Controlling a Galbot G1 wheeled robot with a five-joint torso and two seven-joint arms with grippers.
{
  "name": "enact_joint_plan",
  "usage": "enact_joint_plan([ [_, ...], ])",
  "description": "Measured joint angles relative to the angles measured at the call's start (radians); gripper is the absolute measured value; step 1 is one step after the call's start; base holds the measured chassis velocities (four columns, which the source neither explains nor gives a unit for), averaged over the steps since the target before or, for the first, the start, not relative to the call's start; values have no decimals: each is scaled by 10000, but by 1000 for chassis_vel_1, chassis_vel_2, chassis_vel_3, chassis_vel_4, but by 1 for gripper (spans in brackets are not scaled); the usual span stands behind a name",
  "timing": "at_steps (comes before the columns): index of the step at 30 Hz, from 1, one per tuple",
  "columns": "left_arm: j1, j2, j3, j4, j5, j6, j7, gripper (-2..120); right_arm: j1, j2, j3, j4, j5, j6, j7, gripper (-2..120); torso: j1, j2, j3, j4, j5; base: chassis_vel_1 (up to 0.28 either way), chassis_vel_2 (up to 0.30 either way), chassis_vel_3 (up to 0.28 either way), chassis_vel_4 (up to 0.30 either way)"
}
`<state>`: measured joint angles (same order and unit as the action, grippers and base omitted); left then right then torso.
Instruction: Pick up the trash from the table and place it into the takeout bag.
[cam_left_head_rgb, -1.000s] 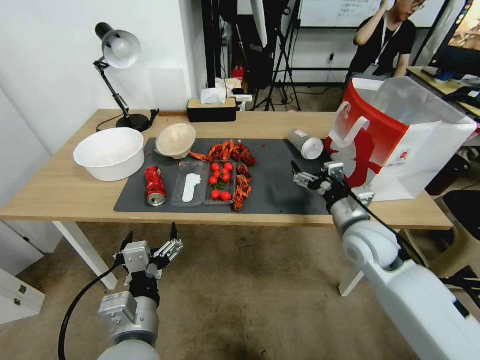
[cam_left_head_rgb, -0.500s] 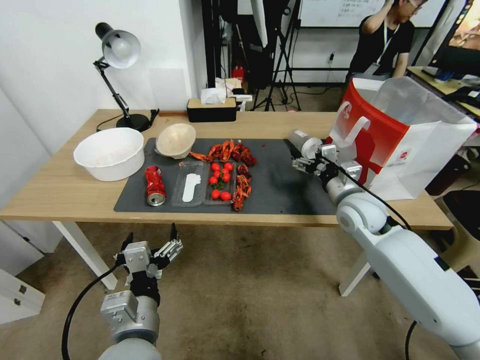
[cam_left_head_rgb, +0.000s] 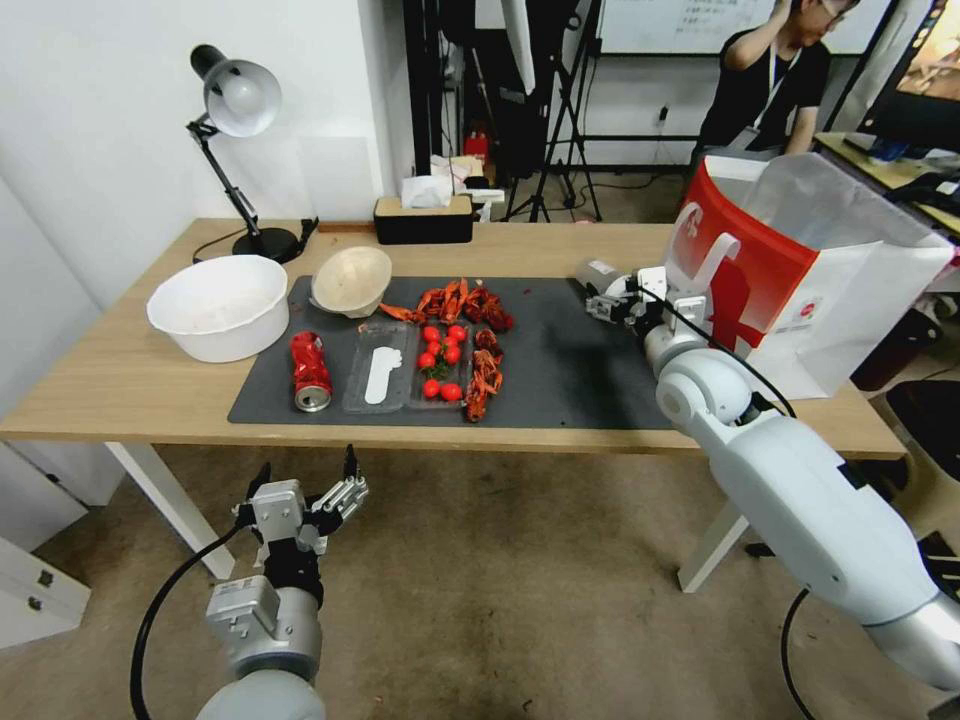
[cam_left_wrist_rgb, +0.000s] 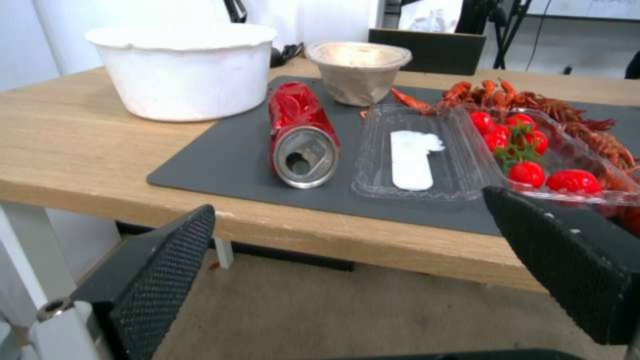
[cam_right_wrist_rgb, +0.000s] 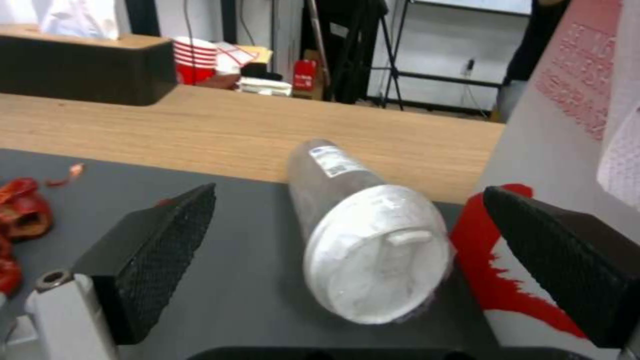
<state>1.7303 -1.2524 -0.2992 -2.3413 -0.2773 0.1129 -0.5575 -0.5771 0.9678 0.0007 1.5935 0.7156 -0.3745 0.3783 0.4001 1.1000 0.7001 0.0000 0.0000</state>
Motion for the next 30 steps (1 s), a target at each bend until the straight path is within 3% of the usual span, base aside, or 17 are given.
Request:
enact_joint_plan([
  [12,-17,82,-4,0,-19,12,0,100,441,-40,-127,-638,555,-380,-66,100,-2,0,0,-1,-1,0,0,0,0],
  [30,51,109,-58,-56,-23,18,-17,100,1179,223,-497,-1914,767,-442,-1094,100,-1,0,-1,0,0,0,0,0,0],
])
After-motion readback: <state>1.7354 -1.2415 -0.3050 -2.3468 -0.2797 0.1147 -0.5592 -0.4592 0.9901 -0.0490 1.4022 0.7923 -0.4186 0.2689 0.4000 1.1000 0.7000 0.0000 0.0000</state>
